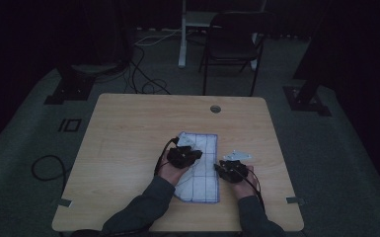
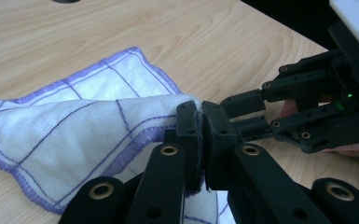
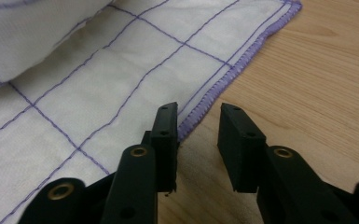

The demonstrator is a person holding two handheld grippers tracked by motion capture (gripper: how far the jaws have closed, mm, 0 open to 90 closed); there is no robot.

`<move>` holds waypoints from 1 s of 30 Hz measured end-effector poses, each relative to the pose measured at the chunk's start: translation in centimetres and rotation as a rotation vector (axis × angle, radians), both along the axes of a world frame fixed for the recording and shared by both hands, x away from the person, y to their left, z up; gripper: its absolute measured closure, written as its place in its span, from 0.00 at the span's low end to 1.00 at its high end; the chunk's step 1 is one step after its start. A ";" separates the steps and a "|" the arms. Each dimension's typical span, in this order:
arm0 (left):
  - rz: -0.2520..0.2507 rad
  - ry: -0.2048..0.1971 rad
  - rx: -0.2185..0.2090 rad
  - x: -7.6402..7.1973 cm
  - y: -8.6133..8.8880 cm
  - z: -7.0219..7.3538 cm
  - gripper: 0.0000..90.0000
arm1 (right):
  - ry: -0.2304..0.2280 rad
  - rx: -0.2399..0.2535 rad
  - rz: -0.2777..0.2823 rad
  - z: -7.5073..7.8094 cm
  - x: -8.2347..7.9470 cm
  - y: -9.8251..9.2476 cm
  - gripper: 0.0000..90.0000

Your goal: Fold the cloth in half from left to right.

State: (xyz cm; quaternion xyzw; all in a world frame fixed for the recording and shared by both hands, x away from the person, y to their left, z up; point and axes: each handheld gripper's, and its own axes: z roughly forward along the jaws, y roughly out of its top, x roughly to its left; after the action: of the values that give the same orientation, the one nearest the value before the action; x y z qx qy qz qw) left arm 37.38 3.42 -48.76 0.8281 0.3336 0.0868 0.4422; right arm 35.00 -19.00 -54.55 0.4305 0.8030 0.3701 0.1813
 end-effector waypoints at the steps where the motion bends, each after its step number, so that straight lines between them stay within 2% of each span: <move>1: -0.002 0.001 0.004 0.0 -0.2 -0.1 0.97 | 0.002 0.000 0.000 0.0 0.0 -0.1 0.73; 10: -0.026 0.021 0.065 0.5 -1.9 -1.5 0.97 | -0.003 0.015 -0.045 0.4 -0.1 -1.6 0.71; 30: -0.041 0.058 0.118 1.0 -3.5 -3.6 0.97 | 0.002 0.006 -0.052 0.3 0.0 -1.8 0.70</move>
State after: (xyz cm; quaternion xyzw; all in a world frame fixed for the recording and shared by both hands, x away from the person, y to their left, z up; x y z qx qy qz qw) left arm 38.40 -0.12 -52.31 0.8615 0.3234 0.0733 0.3845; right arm 35.01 -20.79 -54.21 0.4522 0.7905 0.3672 0.1889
